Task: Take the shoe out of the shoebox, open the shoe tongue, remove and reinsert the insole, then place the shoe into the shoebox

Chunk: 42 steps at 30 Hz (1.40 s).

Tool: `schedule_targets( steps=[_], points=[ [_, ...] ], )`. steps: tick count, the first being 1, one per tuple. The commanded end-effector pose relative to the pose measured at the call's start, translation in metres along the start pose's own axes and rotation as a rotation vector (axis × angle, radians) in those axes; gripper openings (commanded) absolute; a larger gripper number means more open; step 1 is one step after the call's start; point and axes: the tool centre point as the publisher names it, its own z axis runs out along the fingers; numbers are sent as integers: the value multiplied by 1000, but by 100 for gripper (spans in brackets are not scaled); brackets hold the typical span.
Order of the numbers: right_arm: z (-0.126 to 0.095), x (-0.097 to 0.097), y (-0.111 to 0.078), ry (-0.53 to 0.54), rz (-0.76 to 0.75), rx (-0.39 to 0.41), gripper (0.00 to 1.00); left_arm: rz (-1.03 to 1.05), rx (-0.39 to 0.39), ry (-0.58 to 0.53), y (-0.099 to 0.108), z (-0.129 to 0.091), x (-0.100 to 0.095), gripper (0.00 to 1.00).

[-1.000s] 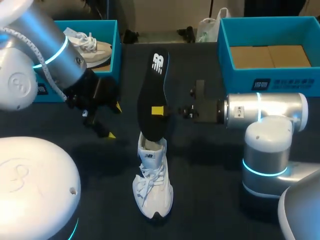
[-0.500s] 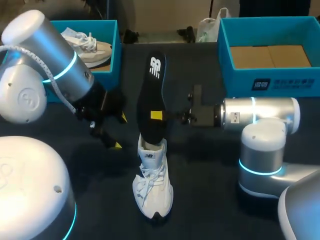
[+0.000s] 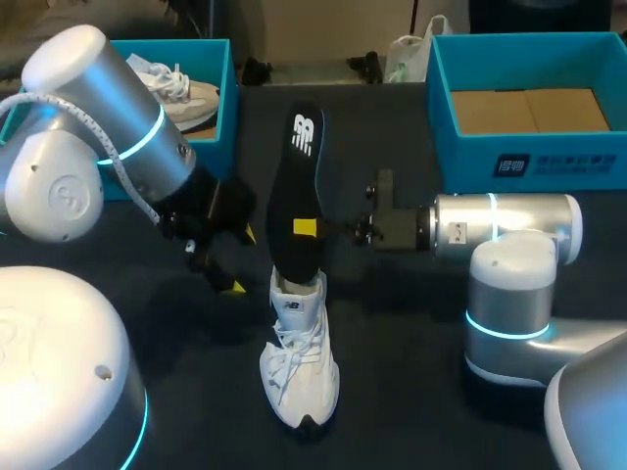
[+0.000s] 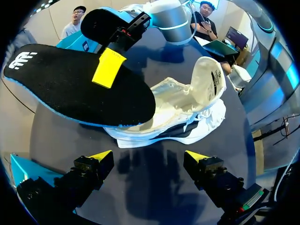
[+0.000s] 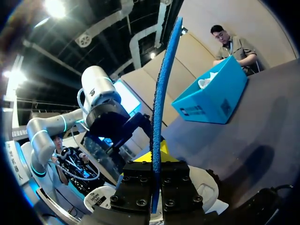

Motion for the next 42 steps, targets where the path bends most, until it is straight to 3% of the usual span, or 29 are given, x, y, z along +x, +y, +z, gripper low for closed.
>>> schedule_targets(
  steps=[1,27,42],
  points=[
    [2,0,0,-3,-4,0,0,2,0,14,1,17,-2,100],
    [5,4,-1,37,-117,24,0,-20,9,23,2,46,1,100],
    [9,3,-6,48,-123,16,0,-40,7,1,0,48,-2,100]
  ],
)
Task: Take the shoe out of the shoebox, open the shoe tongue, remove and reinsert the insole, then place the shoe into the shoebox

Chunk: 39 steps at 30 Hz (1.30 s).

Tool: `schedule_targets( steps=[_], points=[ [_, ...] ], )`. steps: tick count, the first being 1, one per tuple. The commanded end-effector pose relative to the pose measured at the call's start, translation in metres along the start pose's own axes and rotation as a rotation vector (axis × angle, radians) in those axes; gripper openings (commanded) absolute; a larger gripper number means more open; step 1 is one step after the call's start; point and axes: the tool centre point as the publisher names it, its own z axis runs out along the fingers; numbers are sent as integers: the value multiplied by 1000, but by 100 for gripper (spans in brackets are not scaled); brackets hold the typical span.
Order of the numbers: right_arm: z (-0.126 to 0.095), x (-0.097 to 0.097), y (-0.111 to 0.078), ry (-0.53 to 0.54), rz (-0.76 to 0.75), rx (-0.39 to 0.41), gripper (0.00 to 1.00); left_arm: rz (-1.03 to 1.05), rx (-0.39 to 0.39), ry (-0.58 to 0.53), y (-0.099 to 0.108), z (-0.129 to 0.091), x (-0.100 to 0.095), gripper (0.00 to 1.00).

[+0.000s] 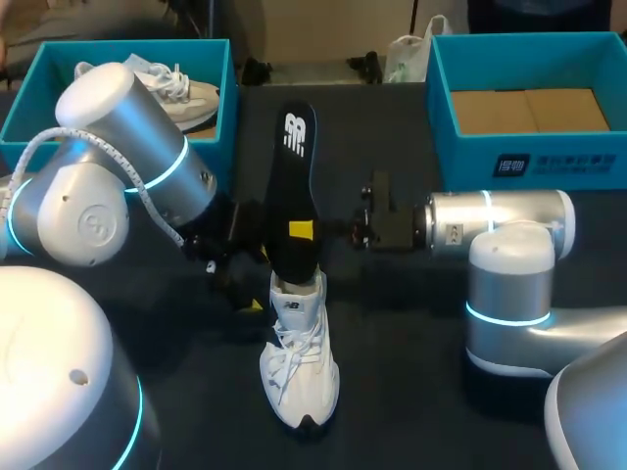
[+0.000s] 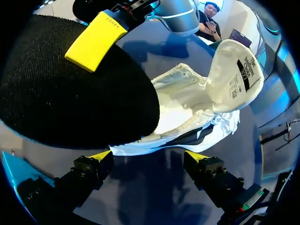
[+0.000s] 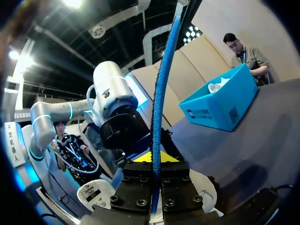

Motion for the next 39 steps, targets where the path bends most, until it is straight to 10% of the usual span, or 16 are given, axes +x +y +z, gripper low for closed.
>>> schedule_targets(
  steps=[1,39],
  points=[
    [3,0,-3,-5,6,-1,0,-4,0,-3,0,0,0,100],
    [-1,-4,-26,-71,-7,-77,0,-11,4,9,0,2,0,100]
  ],
)
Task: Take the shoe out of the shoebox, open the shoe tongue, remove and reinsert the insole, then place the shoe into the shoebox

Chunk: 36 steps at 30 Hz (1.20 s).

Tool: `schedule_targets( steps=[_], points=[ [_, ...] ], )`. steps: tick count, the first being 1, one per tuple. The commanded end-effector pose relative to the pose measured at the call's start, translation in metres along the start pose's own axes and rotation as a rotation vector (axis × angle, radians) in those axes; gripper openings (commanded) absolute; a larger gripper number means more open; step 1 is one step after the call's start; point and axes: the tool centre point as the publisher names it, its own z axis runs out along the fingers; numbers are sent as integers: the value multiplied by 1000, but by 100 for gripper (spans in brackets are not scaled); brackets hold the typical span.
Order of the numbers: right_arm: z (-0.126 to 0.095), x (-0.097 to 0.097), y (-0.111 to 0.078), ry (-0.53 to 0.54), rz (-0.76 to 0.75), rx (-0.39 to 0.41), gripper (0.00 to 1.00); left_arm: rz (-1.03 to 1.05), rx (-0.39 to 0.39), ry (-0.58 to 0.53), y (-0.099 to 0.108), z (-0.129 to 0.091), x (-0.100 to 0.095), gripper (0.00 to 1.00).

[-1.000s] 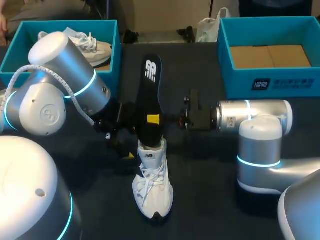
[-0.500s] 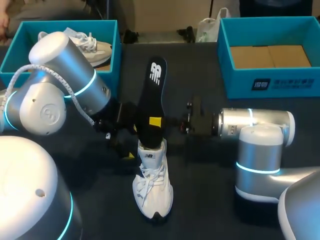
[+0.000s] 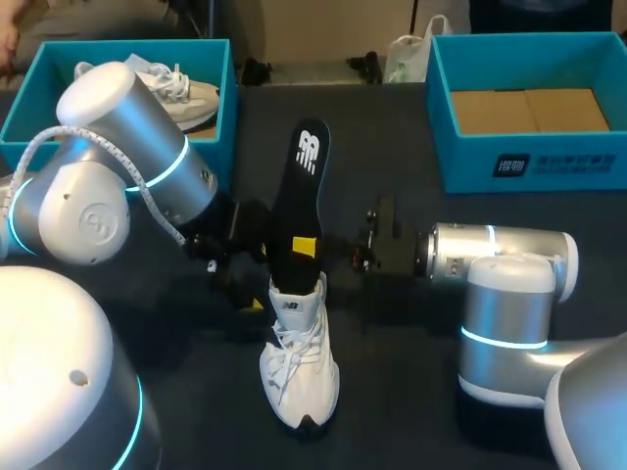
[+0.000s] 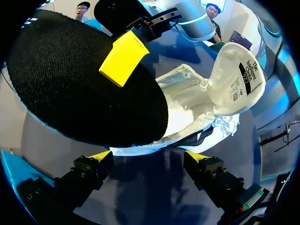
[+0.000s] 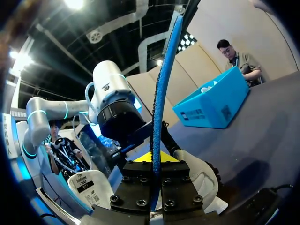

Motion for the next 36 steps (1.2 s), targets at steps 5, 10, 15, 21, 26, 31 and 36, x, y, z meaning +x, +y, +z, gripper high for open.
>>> schedule_targets(
  steps=[5,10,15,21,26,31,36],
  points=[
    [2,-3,-6,-3,-3,21,0,0,-1,0,0,1,0,100],
    [1,-5,-11,2,5,32,0,0,-1,0,0,1,0,100],
    [1,-3,-16,3,14,38,0,0,-1,0,0,1,0,100],
    [-1,-1,-26,9,36,42,0,0,-1,0,0,1,0,100],
    [-2,-1,-36,18,70,42,0,0,-1,0,0,1,0,100],
    [-2,0,-45,28,96,46,0,0,-1,0,0,1,0,100],
    [-1,0,-51,43,128,67,0,0,-1,0,0,1,0,100]
  ],
)
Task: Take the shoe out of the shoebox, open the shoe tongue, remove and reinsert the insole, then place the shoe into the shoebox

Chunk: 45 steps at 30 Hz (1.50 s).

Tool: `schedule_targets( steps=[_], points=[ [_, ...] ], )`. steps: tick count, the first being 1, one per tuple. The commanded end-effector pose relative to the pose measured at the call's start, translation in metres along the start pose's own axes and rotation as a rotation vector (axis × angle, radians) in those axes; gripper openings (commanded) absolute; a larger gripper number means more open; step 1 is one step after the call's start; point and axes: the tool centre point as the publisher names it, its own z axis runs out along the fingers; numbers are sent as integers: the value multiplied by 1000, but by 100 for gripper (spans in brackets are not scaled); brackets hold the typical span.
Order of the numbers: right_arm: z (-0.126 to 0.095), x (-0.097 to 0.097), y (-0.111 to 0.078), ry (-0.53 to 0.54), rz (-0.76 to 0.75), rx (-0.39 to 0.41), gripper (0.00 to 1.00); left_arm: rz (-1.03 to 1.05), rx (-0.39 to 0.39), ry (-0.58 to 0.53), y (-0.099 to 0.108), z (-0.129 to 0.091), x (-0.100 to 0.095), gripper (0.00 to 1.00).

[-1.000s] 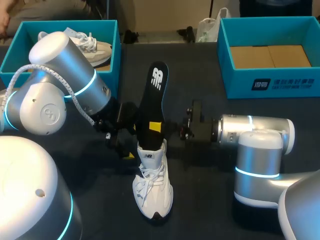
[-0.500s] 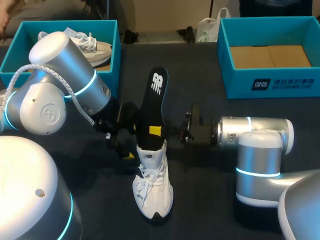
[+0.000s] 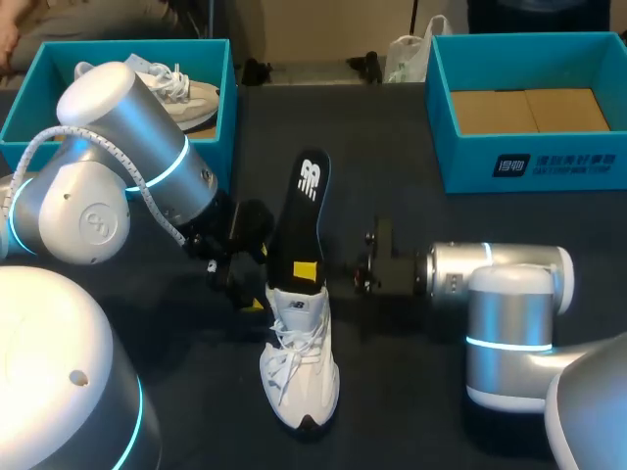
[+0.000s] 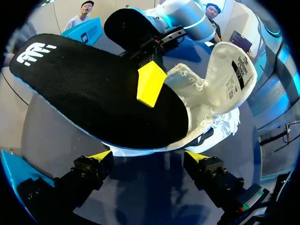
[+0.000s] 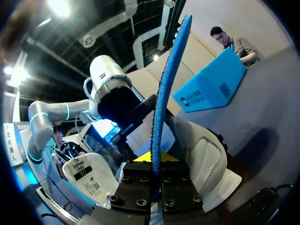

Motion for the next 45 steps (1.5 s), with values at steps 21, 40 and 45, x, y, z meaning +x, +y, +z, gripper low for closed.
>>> schedule_targets(
  steps=[21,40,45],
  points=[
    [4,0,-25,47,70,67,0,0,-1,0,0,1,0,100],
    [6,13,-12,48,-4,92,16,0,-1,0,0,1,0,100],
    [5,17,-7,45,-28,102,23,0,-1,0,0,1,0,100]
  ],
)
